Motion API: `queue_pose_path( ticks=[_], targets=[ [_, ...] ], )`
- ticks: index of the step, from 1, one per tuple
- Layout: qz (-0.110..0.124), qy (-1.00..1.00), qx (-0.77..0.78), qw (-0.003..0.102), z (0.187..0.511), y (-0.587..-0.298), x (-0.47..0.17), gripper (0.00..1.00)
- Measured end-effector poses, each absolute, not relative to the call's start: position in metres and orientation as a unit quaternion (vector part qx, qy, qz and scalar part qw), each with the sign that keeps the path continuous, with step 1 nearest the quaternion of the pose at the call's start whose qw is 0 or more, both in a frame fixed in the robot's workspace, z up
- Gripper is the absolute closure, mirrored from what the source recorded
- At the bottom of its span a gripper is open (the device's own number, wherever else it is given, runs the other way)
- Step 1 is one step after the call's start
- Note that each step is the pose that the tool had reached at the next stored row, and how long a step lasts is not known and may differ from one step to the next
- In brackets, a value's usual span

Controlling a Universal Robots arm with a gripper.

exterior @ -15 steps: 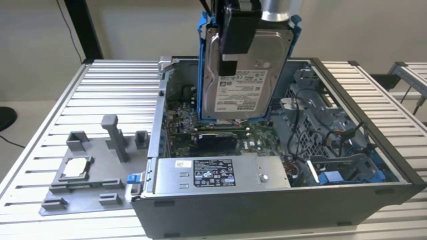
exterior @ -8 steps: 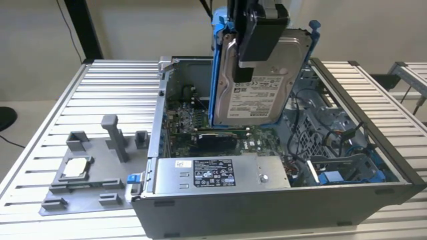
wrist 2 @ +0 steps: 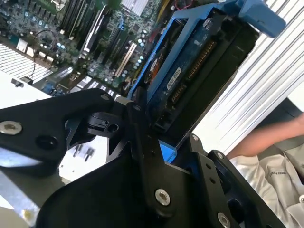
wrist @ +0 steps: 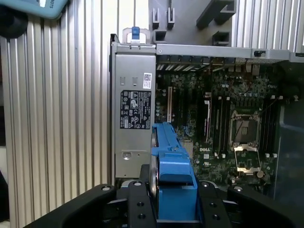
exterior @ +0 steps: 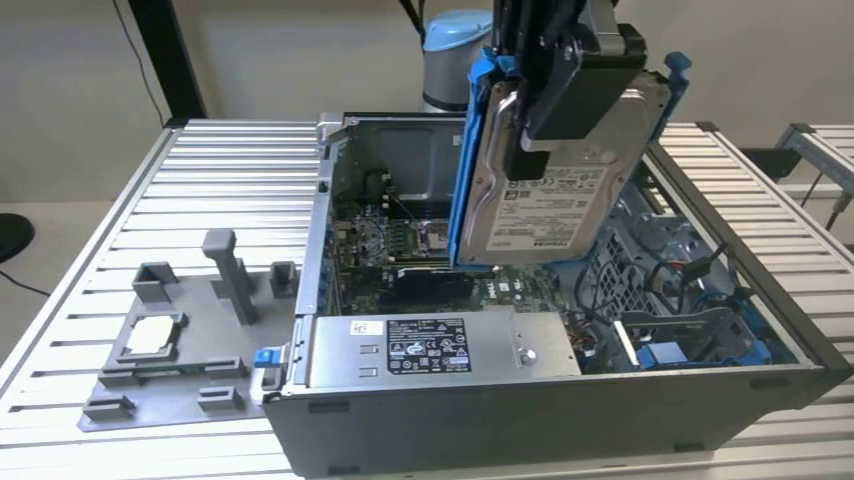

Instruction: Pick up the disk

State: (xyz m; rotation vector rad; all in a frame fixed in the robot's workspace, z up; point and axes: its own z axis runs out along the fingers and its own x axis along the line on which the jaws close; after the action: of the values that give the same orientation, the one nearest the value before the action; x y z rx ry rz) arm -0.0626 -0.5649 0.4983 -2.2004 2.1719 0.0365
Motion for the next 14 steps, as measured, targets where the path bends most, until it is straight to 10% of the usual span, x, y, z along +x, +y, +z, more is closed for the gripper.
queue_pose_path(
  ticks=[14],
  targets=[
    [0.012,0.702,-0.711,0.025,0.497,-0.574,-0.008,1.00]
  ],
)
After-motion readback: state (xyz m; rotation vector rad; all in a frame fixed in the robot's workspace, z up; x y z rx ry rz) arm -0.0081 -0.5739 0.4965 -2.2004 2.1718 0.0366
